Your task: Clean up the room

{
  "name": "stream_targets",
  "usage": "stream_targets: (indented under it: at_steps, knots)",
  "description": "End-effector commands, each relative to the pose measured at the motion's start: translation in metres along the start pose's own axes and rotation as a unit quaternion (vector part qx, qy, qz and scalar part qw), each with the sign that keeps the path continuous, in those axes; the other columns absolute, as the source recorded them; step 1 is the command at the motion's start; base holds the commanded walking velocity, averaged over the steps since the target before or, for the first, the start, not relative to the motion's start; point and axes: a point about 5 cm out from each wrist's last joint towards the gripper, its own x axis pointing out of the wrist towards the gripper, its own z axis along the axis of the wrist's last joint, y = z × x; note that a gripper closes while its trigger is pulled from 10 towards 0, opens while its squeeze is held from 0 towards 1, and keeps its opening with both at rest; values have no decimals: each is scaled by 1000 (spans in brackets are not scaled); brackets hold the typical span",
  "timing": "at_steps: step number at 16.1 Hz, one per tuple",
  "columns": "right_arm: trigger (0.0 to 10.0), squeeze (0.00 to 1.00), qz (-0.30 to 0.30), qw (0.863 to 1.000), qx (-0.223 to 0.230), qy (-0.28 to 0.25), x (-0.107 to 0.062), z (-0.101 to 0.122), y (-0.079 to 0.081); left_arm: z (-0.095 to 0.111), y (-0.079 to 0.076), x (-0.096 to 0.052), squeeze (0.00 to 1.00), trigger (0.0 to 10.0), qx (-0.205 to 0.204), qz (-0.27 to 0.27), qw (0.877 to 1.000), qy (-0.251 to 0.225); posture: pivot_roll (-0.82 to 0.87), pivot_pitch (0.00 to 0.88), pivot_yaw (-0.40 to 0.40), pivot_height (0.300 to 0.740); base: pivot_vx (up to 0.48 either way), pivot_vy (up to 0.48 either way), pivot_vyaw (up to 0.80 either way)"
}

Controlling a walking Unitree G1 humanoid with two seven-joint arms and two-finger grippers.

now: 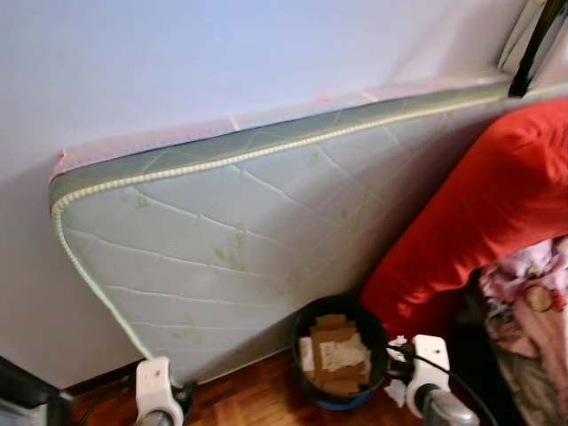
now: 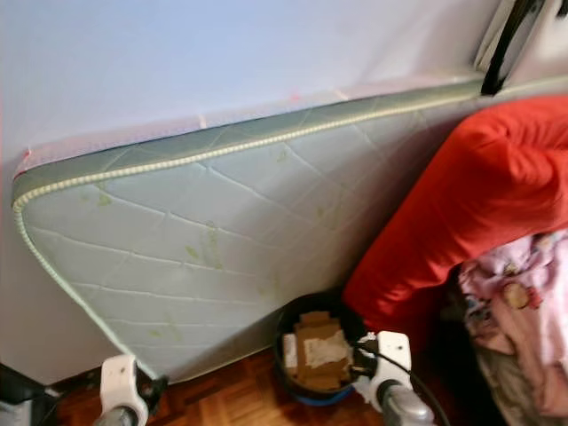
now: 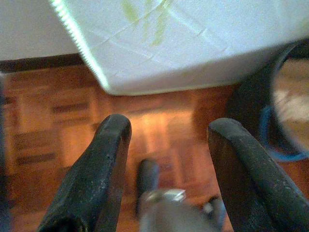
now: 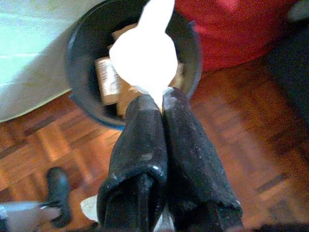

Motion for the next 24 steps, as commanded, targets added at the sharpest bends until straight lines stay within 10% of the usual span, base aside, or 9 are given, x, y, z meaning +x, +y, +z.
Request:
stream_targets:
  at_steps: [1, 24]
  knots:
    - [10000, 0, -8, 1000, 26, 5, -4, -13, -5, -12, 4, -5, 0, 10000, 21, -10, 1000, 14, 68, 101, -8, 739, 0, 0, 0]
    - [10000, 0, -21, 999, 15, 29, -12, -39, -5, -34, 9, -16, 0, 10000, 34, -13, 999, 27, 27, 144, -14, 739, 151, 0, 0]
